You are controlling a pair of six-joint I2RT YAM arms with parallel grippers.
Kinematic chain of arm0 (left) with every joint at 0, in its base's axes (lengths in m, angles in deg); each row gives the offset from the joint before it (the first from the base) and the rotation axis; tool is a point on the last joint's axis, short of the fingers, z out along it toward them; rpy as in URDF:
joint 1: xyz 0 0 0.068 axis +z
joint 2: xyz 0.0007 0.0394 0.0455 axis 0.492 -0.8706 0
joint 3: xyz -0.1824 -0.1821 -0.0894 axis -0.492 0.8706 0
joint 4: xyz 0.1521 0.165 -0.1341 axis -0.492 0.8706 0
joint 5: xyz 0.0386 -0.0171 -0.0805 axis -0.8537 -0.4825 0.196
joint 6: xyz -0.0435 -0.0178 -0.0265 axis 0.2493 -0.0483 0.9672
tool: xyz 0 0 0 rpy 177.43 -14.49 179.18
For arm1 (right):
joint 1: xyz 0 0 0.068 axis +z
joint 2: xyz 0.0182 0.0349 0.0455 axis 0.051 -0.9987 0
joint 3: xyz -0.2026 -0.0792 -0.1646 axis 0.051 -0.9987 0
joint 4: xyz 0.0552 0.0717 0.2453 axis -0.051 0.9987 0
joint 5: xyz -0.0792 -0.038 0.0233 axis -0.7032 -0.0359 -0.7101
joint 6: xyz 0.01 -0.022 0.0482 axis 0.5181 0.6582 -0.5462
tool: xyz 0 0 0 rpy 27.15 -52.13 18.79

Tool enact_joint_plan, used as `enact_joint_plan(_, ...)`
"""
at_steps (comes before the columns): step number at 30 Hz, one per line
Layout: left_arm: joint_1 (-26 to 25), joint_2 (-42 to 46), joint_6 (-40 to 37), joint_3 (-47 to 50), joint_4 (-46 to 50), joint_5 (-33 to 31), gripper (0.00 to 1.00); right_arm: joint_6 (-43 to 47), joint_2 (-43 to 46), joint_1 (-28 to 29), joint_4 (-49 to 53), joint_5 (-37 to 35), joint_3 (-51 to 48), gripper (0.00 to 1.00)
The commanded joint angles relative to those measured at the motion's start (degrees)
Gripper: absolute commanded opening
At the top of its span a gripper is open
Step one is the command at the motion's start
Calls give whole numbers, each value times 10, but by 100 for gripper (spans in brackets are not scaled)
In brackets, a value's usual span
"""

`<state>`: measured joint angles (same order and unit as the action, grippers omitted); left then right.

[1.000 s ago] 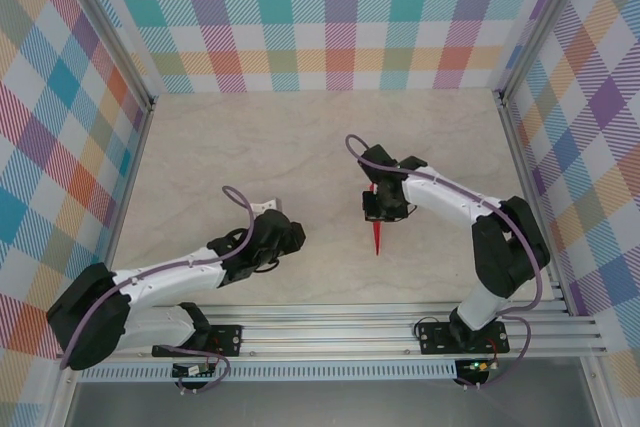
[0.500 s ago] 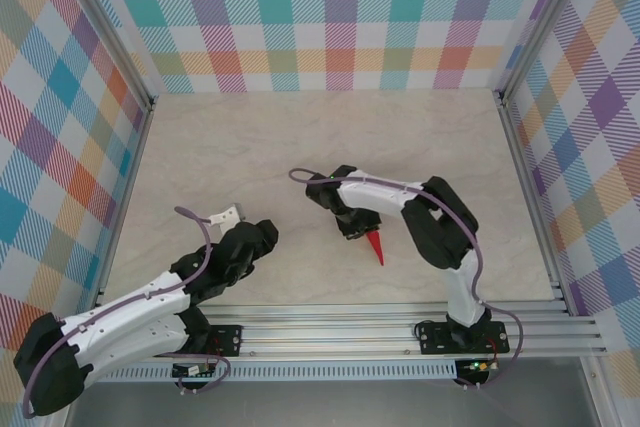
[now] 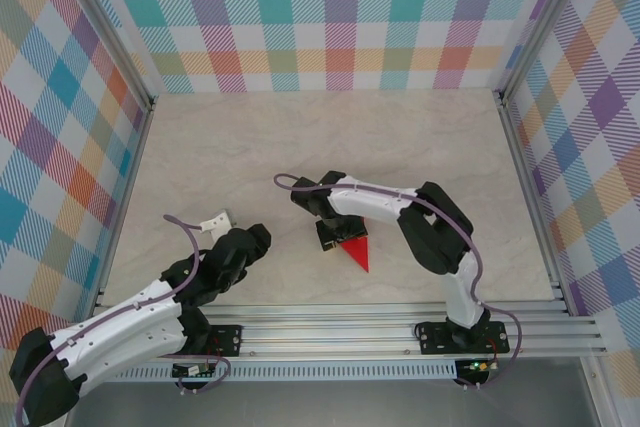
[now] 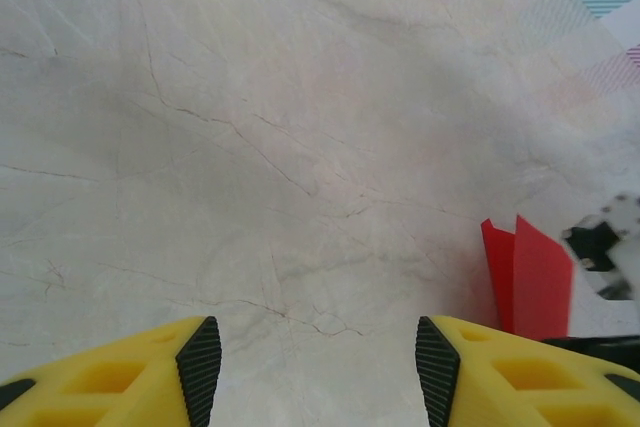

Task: Fold a paper plane with a square sheet of paper (pick it up from the middle)
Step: Turn over the paper at the center of the table.

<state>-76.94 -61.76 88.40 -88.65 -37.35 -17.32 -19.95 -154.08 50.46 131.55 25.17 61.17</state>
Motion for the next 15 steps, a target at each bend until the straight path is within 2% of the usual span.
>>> enact_joint_plan(1,6,-20,-16,-3,-11,9,57,28,87,5,-58,71,-34,75)
enact_joint_plan(3,6,-36,-22,-10,-17,17,58,36,128,4,-83,94,-59,80)
enact_joint_plan(6,6,-63,-33,-24,-39,35,58,34,187,2,-108,100,-97,81)
enact_joint_plan(9,6,-92,-46,-34,-57,59,58,25,249,-27,-146,131,-159,61)
enact_joint_plan(11,6,-116,-55,-40,-77,81,58,23,290,-64,-197,192,-218,43)
enact_joint_plan(15,5,-176,-67,-54,-115,131,56,18,324,-129,-257,285,-298,23)
